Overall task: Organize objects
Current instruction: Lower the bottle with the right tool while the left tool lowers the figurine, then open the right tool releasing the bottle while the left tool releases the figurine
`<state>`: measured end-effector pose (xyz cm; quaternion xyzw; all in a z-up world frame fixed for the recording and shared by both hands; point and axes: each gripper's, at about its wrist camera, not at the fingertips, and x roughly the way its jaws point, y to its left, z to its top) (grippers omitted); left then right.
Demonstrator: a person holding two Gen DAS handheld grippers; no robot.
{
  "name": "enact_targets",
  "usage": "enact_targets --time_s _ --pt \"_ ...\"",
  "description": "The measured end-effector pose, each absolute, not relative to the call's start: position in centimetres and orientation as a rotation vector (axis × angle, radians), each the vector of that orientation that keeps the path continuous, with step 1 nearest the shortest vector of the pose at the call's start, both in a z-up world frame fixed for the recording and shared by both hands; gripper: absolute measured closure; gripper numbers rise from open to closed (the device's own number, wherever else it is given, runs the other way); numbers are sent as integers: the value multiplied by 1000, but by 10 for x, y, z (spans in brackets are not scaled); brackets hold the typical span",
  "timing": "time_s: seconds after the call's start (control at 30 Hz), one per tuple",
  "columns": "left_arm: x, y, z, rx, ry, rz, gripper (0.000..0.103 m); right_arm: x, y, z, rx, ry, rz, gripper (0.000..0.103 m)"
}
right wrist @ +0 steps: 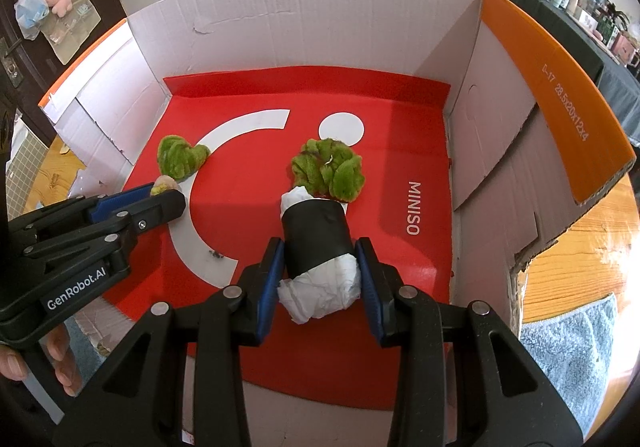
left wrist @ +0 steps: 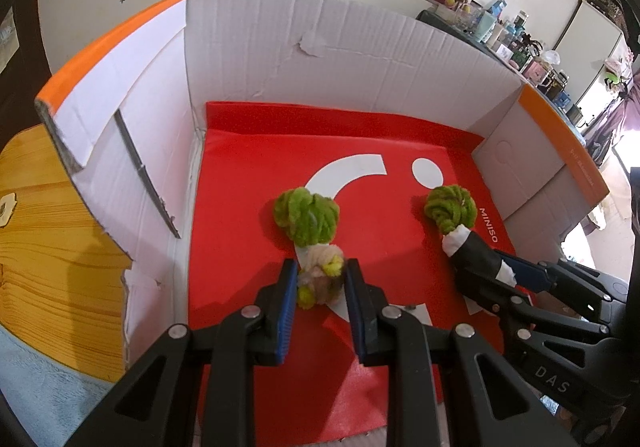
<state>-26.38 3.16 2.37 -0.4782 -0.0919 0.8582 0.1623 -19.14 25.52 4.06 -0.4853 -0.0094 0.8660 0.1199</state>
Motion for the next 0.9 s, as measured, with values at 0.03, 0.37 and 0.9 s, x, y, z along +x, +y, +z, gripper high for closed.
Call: enact_targets --time_s 0.03,0.37,0.9 --pt "-264 32 24 -1364 -264 2447 78 -191 255 41 -1418 -29 2531 68" --pt "-264 32 24 -1364 -260 2450 78 -193 258 40 -1414 -25 2537 68" --pt "-263 32 26 -1360 -251 2452 77 -191 251 48 -1383 -50 2561 59"
